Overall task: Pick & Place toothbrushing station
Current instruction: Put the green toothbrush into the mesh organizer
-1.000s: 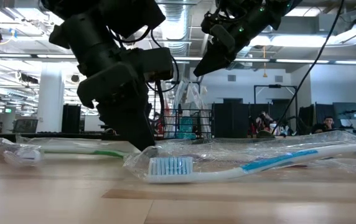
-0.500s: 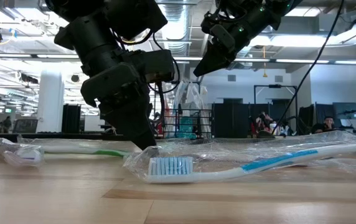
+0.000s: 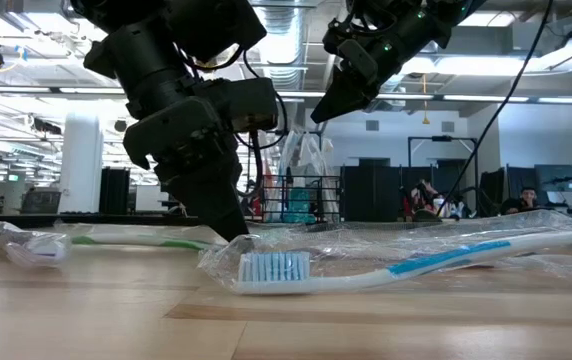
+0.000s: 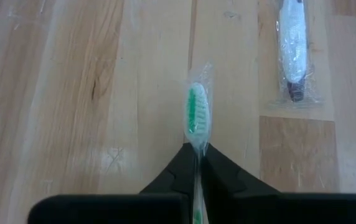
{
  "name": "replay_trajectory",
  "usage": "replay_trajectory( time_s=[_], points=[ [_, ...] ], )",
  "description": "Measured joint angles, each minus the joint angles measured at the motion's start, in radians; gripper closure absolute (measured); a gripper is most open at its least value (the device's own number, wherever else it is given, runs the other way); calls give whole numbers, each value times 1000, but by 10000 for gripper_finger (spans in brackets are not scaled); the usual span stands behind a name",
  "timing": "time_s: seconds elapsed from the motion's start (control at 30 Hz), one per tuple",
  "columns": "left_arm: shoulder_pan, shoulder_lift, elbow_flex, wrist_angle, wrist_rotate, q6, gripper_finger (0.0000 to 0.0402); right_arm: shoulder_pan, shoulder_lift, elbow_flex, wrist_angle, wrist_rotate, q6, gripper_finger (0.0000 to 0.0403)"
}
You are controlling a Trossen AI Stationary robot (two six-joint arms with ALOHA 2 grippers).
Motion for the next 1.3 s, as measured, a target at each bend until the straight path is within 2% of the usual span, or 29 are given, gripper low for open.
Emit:
replay_trajectory(
  time_s=[0.17, 0.5, 0.67, 0.77, 1.03, 1.3],
  points=[
    [-2, -44, -5, -6, -38, 2, 396, 0, 0, 0, -1, 0, 0, 321],
    [30, -195, -2, 3, -186, 59, 397, 0, 0, 0, -2, 0, 0, 321],
    [63, -271, -2, 8, -270, 122, 396, 0, 0, 0, -2, 0, 0, 321],
    [92, -311, -15, 35, -288, 173, 397, 0, 0, 0, -2, 0, 0, 321],
    [213, -439, -186, 359, -258, 257, 396, 0, 0, 0, -1, 0, 0, 321],
    [366, -485, -366, 801, -65, 267, 396, 0, 0, 0, 0, 0, 0, 321]
  ],
)
